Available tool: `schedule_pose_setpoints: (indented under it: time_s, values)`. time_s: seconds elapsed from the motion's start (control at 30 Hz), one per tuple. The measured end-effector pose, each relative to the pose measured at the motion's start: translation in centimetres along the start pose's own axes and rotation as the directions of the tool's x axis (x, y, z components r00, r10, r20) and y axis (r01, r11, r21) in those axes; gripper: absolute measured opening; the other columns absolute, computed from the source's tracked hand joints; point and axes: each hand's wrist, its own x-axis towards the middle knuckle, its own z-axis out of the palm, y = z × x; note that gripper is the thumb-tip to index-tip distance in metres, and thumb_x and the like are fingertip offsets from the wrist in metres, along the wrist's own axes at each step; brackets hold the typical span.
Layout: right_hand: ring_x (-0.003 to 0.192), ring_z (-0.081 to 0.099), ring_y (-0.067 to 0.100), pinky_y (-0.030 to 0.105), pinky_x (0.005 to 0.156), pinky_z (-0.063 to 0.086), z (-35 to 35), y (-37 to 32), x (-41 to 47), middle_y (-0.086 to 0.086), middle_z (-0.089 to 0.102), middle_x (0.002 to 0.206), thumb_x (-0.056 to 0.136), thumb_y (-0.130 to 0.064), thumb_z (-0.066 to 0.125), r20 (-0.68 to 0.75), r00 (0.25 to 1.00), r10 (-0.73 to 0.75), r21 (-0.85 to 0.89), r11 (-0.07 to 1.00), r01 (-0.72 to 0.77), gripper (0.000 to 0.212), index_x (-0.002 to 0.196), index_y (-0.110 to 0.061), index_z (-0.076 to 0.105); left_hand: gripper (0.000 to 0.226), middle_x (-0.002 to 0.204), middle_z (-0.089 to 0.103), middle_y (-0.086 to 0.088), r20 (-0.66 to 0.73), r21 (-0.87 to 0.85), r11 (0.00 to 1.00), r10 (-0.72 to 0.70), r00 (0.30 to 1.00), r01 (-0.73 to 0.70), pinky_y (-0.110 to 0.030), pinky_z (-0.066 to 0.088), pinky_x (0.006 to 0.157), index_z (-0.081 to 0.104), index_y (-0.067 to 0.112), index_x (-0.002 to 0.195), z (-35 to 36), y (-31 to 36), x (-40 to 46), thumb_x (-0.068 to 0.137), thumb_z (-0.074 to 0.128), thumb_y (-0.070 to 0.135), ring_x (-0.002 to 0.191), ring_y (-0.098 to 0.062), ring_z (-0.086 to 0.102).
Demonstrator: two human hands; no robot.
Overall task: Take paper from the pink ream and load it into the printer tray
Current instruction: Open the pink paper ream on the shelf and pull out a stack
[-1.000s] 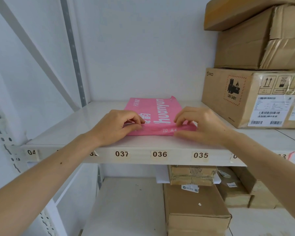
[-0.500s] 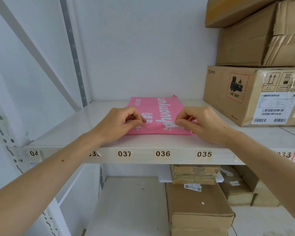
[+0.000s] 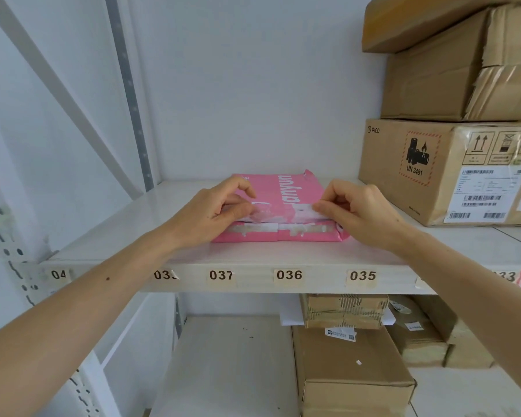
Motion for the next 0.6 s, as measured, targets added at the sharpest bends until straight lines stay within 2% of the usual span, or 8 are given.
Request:
schedule_pose_setpoints:
  time_s: [0.03,0.1,0.17,0.3,0.33,0.4,0.5,0.6]
  values:
    - [0.047,0.061,0.022,0.030,0.052,0.046,0.0,-0.1,0.0,0.007,0.063,0.054,0.093,-0.018,0.063,-0.007,1.000,0.007,0.011,1.000,-0.007,0.019,0.080,-0.004,0.060,0.021,0.102,0.073,0.014,0.052,-0.029,0.999,0.022,0.998,-0.021,-0.014,0.047,0.076,0.055,0.023,0.117,-0.1,0.1,0.0,0.097,0.050,0.025,0.085,0.000,0.065]
    - [0.044,0.062,0.021,0.033,0.052,0.047,0.0,-0.2,0.1,0.008,0.062,0.053,0.093,-0.018,0.063,-0.016,1.000,0.016,0.028,0.999,-0.016,0.019,0.079,-0.006,0.060,0.033,0.129,0.061,0.017,0.167,-0.029,0.998,0.064,0.984,-0.060,-0.012,0.040,0.100,0.057,0.029,0.129,-0.3,0.5,0.2,0.097,0.048,0.030,0.122,0.004,0.053]
    - [0.043,0.062,0.020,0.035,0.054,0.048,0.1,-0.2,0.3,0.004,0.062,0.052,0.093,-0.020,0.063,-0.022,0.999,0.032,0.026,0.999,-0.032,0.019,0.078,-0.009,0.060,0.035,0.139,0.053,0.018,0.259,0.025,0.996,0.071,0.963,-0.080,-0.008,0.032,0.105,0.059,0.030,0.129,-0.2,0.7,0.6,0.096,0.048,0.031,0.130,0.009,0.043]
    - [0.051,0.065,0.018,0.029,0.057,0.050,0.3,-0.4,0.1,-0.011,0.061,0.054,0.091,-0.021,0.066,-0.062,0.998,0.028,0.010,1.000,-0.027,0.011,0.083,-0.014,0.063,0.030,0.124,0.063,0.017,0.227,0.037,0.998,0.035,0.973,-0.045,-0.006,0.035,0.098,0.063,0.022,0.125,0.1,0.5,1.6,0.096,0.054,0.022,0.116,0.013,0.053]
    - [0.061,0.067,0.015,0.024,0.060,0.052,0.5,-0.6,-0.1,-0.013,0.064,0.063,0.090,-0.022,0.067,-0.064,0.998,0.010,0.013,1.000,-0.009,0.009,0.091,-0.014,0.065,0.029,0.122,0.065,0.015,0.204,0.020,0.999,0.033,0.978,-0.038,-0.008,0.036,0.099,0.064,0.021,0.123,0.2,0.4,1.8,0.096,0.055,0.021,0.115,0.010,0.055]
    - [0.083,0.068,0.009,0.020,0.074,0.053,0.7,-0.8,-0.5,-0.009,0.069,0.092,0.088,-0.024,0.069,-0.060,0.997,-0.052,0.019,0.998,0.053,0.025,0.109,-0.013,0.062,0.027,0.121,0.067,0.012,0.161,-0.007,1.000,0.017,0.987,-0.016,-0.009,0.037,0.101,0.066,0.020,0.120,0.5,0.3,2.0,0.095,0.057,0.020,0.115,0.006,0.057]
    - [0.105,0.062,0.014,0.036,0.085,0.053,1.3,-0.7,-0.6,0.002,0.063,0.115,0.088,-0.028,0.067,-0.031,0.975,-0.219,-0.103,0.971,0.215,0.021,0.101,-0.012,0.070,0.023,0.111,0.070,0.014,0.096,-0.038,0.999,-0.018,0.995,0.022,-0.007,0.038,0.096,0.070,0.019,0.113,1.0,0.4,2.4,0.093,0.061,0.018,0.106,0.007,0.060]
    - [0.113,0.059,0.021,0.043,0.088,0.051,1.7,-0.5,-0.8,0.008,0.059,0.122,0.087,-0.035,0.062,0.009,0.961,-0.277,-0.181,0.944,0.274,0.028,0.097,-0.012,0.077,0.020,0.100,0.070,0.019,0.032,-0.056,0.997,-0.042,0.999,0.043,-0.004,0.038,0.089,0.073,0.021,0.107,1.4,0.5,2.6,0.090,0.064,0.016,0.093,0.013,0.060]
